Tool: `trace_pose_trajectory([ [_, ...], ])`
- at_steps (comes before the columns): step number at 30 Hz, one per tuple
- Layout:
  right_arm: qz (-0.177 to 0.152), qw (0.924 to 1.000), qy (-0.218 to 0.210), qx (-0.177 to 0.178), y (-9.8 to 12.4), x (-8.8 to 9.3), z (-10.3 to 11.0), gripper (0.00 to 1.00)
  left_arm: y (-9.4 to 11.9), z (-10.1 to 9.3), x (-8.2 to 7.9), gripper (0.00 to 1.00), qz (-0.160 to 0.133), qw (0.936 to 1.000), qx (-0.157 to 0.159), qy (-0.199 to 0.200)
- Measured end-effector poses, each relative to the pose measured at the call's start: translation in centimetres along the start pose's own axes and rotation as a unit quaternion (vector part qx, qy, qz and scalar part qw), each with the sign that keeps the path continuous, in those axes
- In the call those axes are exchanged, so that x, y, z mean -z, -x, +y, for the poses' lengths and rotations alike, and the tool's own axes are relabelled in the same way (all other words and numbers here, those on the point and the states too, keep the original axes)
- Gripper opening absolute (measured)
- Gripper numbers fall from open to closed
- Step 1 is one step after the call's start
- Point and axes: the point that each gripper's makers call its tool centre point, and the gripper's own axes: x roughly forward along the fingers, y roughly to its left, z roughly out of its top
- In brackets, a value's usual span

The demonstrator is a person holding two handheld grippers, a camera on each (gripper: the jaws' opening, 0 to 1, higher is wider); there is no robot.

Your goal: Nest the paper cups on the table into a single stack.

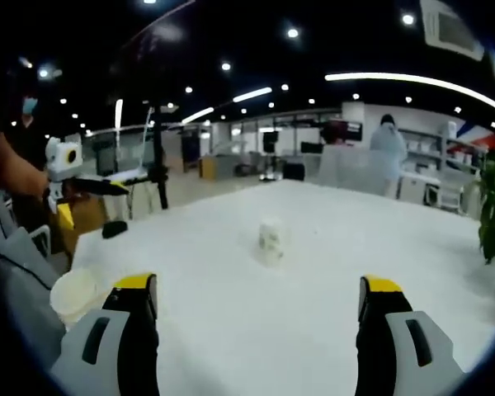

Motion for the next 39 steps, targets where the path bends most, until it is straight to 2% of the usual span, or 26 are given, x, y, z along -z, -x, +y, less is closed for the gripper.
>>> trace_pose_trajectory([
  [7, 0.003, 0.9997, -0.023, -0.002, -3.0, 0.2, -0.6, 1.0, -0.1, 0.2, -0.1, 0.98, -0.004, 1.0, -0.001, 0.008],
  [11, 0.002, 0.9998, -0.021, -0.002, -4.4, 0.0, -1.2, 1.0, 0.0, 0.4, -0.9, 0.98, -0.018, 0.9998, -0.006, -0.001],
  [13, 0.004, 0.9996, -0.029, 0.0, -5.3, 0.0, -1.6, 1.0, -0.1, 0.4, -0.9, 0.98, -0.016, 0.9999, -0.005, 0.005],
  [20, 0.005, 0.9998, -0.018, -0.006, -8.4, -0.8, -2.2, 1.0, 0.0, 0.2, -0.8, 0.98, -0.016, 0.9999, -0.001, 0.004],
  [28, 0.003, 0.9997, -0.006, -0.023, -12.2, -2.3, -1.9, 1.0, -0.2, 0.0, -0.2, 0.98, -0.01, 0.9999, 0.005, 0.01],
  [34, 0.015, 0.9996, 0.001, -0.023, -14.9, -1.4, -1.7, 1.0, -0.8, -0.7, 0.7, 0.98, -0.002, 0.9998, 0.018, 0.011],
  [39, 0.007, 0.9998, -0.006, -0.017, -16.8, -1.7, -2.4, 1.0, -1.0, -1.0, 1.3, 0.98, 0.008, 0.9995, 0.024, 0.02],
])
